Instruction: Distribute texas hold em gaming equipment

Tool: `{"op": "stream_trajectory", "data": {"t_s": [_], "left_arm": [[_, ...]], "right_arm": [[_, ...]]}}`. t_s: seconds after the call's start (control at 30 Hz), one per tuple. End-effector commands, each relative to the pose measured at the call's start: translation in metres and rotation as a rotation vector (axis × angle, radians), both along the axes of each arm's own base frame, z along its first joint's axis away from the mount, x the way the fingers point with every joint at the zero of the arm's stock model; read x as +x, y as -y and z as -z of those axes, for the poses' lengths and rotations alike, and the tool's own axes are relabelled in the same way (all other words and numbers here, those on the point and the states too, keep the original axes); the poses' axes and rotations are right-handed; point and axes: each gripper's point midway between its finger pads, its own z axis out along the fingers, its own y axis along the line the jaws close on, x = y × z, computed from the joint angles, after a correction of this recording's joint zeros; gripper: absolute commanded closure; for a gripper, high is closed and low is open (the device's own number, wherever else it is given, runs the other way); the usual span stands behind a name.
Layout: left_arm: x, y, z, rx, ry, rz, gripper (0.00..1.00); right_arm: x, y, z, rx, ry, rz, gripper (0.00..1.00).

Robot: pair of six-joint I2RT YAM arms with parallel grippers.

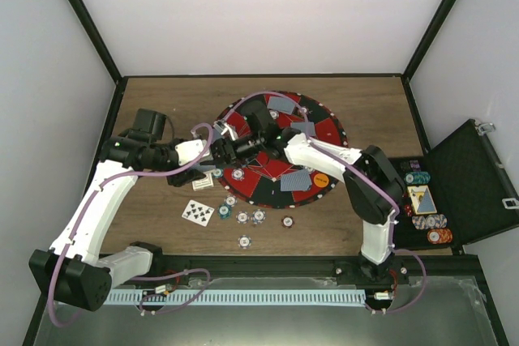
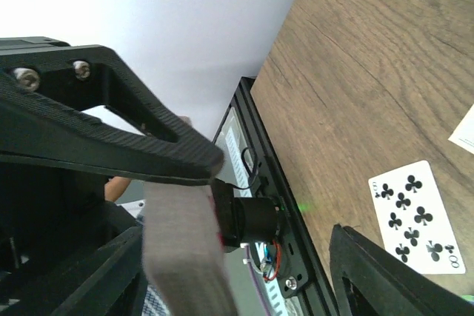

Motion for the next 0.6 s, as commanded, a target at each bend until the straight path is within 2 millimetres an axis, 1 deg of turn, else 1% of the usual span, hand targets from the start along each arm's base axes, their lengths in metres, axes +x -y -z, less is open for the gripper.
{"op": "stream_trajectory", "data": {"t_s": [0.0,0.1,0.2,0.3,0.4,0.57], "left_arm": [[-0.002,0.005,-0.016,-0.035,0.037,0.024,0.95],[-0.002,0.005,-0.017,-0.034,0.039,0.026,0.95],[-0.003,0.004,-0.017,-0.030,0.042,0.028,0.95],[-0.003,0.004,-0.016,-0.026,0.041,0.028,0.95],[-0.002,0.004,-0.016,-0.028,0.042,0.029,0.95],[-0.002,0.004,-0.016,-0.031,0.039,0.026,0.95]], "right_arm": [[0.015,0.012,0.015,-0.036,-0.015,0.025,0.34],[0.023,0.023,0.028,-0.073,-0.023,0.053,0.39],[0.028,0.033,0.032,-0.089,-0.024,0.076,0.44],[0.029,0.043,0.029,-0.087,-0.019,0.095,0.49],[0.029,0.046,0.021,-0.078,-0.013,0.104,0.58],[0.026,0.049,0.004,-0.056,0.008,0.115,0.75]]}}
